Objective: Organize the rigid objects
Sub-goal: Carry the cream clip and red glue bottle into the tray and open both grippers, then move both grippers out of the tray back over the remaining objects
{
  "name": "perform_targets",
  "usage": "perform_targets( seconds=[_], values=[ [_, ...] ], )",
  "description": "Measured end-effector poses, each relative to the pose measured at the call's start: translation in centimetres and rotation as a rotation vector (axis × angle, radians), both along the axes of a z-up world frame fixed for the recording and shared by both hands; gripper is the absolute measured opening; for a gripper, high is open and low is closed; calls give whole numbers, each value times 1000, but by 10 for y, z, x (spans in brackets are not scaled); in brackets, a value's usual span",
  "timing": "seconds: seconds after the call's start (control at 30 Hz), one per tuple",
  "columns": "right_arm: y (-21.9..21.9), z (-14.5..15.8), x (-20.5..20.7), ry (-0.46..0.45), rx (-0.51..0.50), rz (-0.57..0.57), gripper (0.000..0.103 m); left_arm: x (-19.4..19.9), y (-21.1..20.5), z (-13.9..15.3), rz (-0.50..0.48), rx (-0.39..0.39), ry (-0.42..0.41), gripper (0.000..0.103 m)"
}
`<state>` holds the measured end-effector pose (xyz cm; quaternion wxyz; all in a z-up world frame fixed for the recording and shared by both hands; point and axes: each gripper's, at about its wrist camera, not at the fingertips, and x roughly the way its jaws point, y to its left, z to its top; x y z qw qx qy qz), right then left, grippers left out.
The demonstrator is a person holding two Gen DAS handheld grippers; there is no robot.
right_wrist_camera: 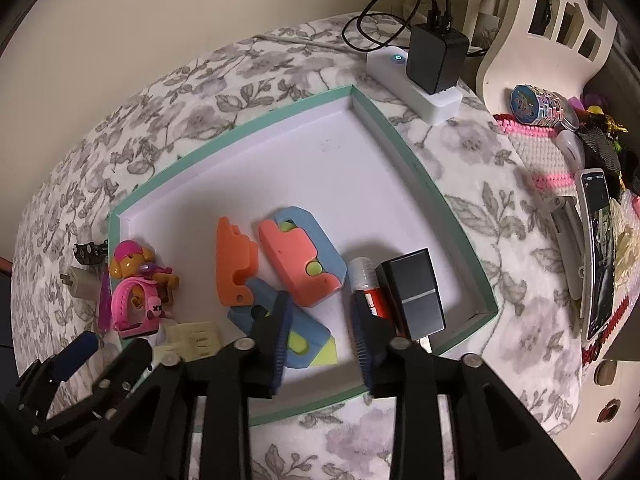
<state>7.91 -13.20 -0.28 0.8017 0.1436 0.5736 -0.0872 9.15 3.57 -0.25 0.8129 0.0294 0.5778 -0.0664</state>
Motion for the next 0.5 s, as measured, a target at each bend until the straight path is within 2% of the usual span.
perform_targets(
  seconds=[0.03,0.23,0.3,0.33,0.37,0.5],
  values=[
    [0,0,0,-2,-1,1,37,1,5,1,16,-9,-1,83],
    [4,3,1,-21,-20,10,55,8,29,6,96,-41,-8,84],
    [6,3,2,-25,-23,16,59,10,37,6,128,-47,-7,93],
    [7,2,2,-28,-22,18,60,11,43,6,149,-49,-7,101],
    [8,2,2,-31,-19,21,61,12,48,6,167,-49,-8,102],
    [15,2,4,-47,-24,49,79,15,71,5,242,-61,-2,103]
  ],
)
